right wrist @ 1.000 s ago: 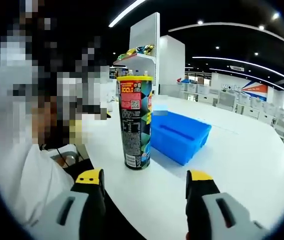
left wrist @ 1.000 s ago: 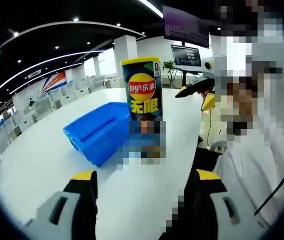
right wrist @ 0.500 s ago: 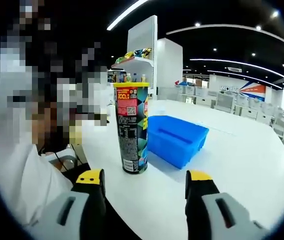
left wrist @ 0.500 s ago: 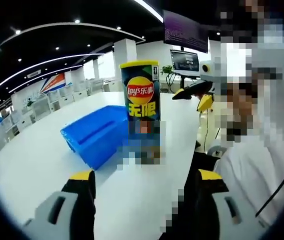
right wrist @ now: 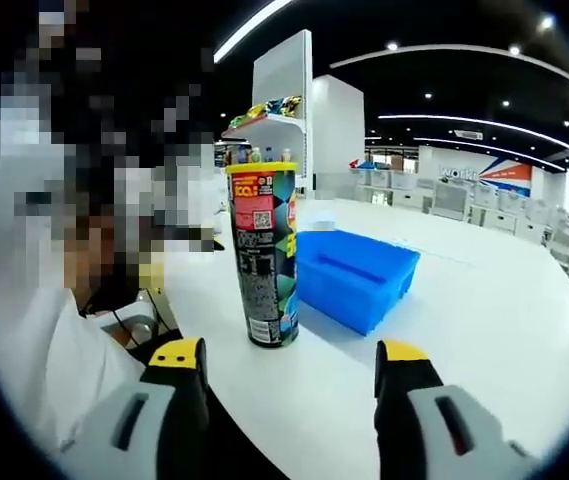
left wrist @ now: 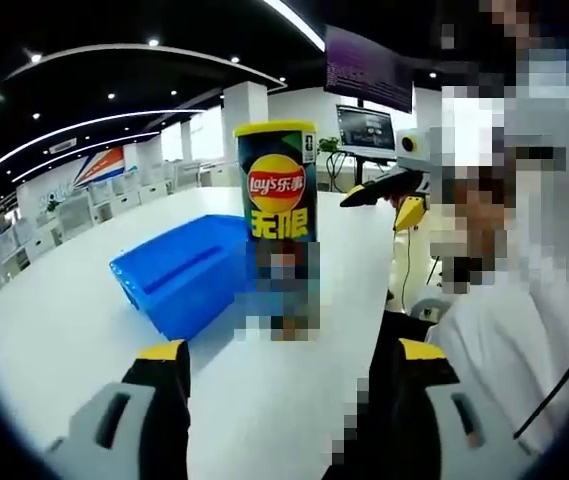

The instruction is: Open the lid of the chip container on the table, take out the chips, place them into the box in front of the container, and close the lid

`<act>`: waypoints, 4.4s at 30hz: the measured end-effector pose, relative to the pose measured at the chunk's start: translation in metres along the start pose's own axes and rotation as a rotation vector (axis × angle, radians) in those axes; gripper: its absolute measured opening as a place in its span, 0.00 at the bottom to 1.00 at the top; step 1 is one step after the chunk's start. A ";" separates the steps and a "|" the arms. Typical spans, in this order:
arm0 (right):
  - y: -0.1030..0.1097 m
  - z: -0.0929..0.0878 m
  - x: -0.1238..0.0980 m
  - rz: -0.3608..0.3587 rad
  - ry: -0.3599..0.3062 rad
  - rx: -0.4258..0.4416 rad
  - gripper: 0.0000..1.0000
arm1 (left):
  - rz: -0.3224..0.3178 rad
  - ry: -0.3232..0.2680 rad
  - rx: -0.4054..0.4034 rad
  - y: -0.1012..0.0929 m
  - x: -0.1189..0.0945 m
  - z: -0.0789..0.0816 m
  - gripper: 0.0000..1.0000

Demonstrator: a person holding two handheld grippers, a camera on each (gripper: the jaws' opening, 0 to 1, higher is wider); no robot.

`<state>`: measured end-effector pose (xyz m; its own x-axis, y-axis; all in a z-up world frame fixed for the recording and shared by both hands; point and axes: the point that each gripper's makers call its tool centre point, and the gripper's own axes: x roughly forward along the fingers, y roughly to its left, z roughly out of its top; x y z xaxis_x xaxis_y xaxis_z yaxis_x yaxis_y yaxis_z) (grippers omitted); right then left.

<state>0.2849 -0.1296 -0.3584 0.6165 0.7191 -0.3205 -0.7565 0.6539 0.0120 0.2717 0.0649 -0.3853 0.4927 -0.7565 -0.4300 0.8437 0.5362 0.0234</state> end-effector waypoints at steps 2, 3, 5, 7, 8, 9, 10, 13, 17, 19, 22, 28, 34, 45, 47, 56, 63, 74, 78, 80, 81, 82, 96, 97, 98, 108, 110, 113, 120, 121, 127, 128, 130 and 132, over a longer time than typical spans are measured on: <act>0.000 0.000 0.000 -0.002 0.000 -0.004 0.68 | -0.007 0.006 -0.001 -0.001 0.003 -0.002 0.85; 0.000 -0.001 0.000 -0.002 0.003 -0.008 0.68 | -0.010 0.003 0.000 -0.001 0.004 -0.002 0.85; 0.001 -0.002 0.000 -0.001 0.009 -0.012 0.68 | -0.016 -0.008 -0.007 -0.001 0.007 -0.001 0.85; 0.003 -0.003 0.000 0.002 0.010 -0.013 0.68 | -0.021 -0.019 -0.010 0.000 0.010 0.000 0.85; 0.003 -0.003 0.000 0.003 0.009 -0.014 0.67 | -0.022 -0.024 -0.007 0.001 0.013 0.001 0.85; 0.002 -0.003 -0.001 0.002 0.010 -0.015 0.67 | -0.024 -0.025 -0.006 0.001 0.015 0.001 0.85; 0.002 -0.003 -0.001 -0.001 0.011 -0.017 0.67 | -0.026 -0.025 -0.007 0.001 0.017 0.002 0.85; 0.001 -0.004 -0.002 -0.004 0.010 -0.016 0.67 | -0.035 -0.025 0.008 -0.002 0.024 0.003 0.87; 0.002 -0.003 -0.001 0.008 -0.006 0.006 0.67 | -0.060 -0.042 0.019 -0.005 0.034 0.006 0.88; 0.003 -0.004 0.000 0.016 -0.002 -0.007 0.68 | -0.063 -0.058 0.030 -0.004 0.040 0.007 0.90; 0.005 -0.006 0.002 0.020 0.005 -0.010 0.68 | -0.098 -0.132 0.011 -0.008 0.049 0.013 0.91; 0.003 -0.008 0.003 0.016 0.007 -0.011 0.66 | -0.156 -0.200 0.014 -0.012 0.063 0.020 0.88; 0.008 -0.007 0.003 0.033 0.003 -0.039 0.66 | -0.174 -0.214 -0.011 -0.005 0.077 0.022 0.89; 0.013 -0.011 0.005 0.056 0.027 -0.065 0.63 | -0.252 -0.263 -0.036 -0.007 0.099 0.030 0.88; 0.012 -0.011 0.006 0.051 0.028 -0.066 0.62 | -0.268 -0.266 -0.031 -0.009 0.101 0.031 0.88; 0.012 -0.014 0.007 0.047 0.049 -0.100 0.60 | -0.264 -0.304 -0.017 -0.006 0.108 0.040 0.86; 0.008 -0.014 0.006 0.040 0.053 -0.104 0.60 | -0.252 -0.337 -0.022 -0.001 0.108 0.045 0.78; 0.002 -0.006 0.003 0.013 0.023 -0.117 0.58 | -0.253 -0.382 -0.014 0.002 0.109 0.050 0.75; 0.004 -0.012 0.006 0.021 0.038 -0.120 0.58 | -0.240 -0.390 -0.008 0.005 0.110 0.049 0.70; 0.005 -0.017 0.008 0.024 0.050 -0.120 0.57 | -0.239 -0.394 -0.017 0.006 0.110 0.050 0.67; 0.005 -0.018 0.008 0.025 0.053 -0.121 0.57 | -0.231 -0.393 -0.014 0.008 0.110 0.049 0.63; 0.005 -0.020 0.008 0.027 0.056 -0.119 0.57 | -0.224 -0.387 -0.010 0.009 0.111 0.047 0.60; 0.005 -0.023 0.014 0.032 0.044 -0.083 0.64 | -0.267 -0.394 0.010 0.001 0.113 0.047 0.48; 0.007 -0.024 0.015 0.035 0.043 -0.074 0.64 | -0.270 -0.395 0.012 0.000 0.113 0.047 0.48; 0.009 -0.024 0.016 0.042 0.043 -0.069 0.64 | -0.272 -0.395 0.014 0.000 0.112 0.047 0.48; 0.013 0.003 0.023 0.041 -0.050 -0.041 0.72 | -0.272 -0.386 0.022 -0.001 0.112 0.047 0.48; 0.014 0.010 0.028 0.034 -0.079 -0.025 0.72 | -0.271 -0.388 0.022 -0.001 0.112 0.047 0.48; 0.018 0.026 0.033 0.029 -0.144 -0.012 0.74 | -0.270 -0.389 0.019 -0.001 0.112 0.047 0.48; 0.025 0.072 0.040 -0.024 -0.271 -0.103 0.78 | -0.269 -0.383 0.019 0.000 0.111 0.046 0.48; 0.026 0.078 0.041 -0.027 -0.286 -0.099 0.78 | -0.270 -0.382 0.019 0.000 0.111 0.046 0.48; 0.034 0.110 0.054 -0.044 -0.333 -0.116 0.74 | -0.268 -0.379 0.018 0.000 0.111 0.046 0.48; 0.034 0.113 0.057 -0.054 -0.336 -0.129 0.77 | -0.268 -0.378 0.019 0.000 0.111 0.046 0.48; 0.037 0.119 0.062 -0.057 -0.336 -0.145 0.78 | -0.268 -0.376 0.021 0.000 0.111 0.046 0.48; 0.038 0.125 0.066 -0.061 -0.349 -0.142 0.76 | -0.270 -0.376 0.021 -0.001 0.111 0.046 0.48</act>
<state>0.3240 -0.0280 -0.2605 0.6803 0.7325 0.0260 -0.7234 0.6768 -0.1368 0.3358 -0.0372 -0.3914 0.2948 -0.9533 -0.0656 0.9546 0.2969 -0.0241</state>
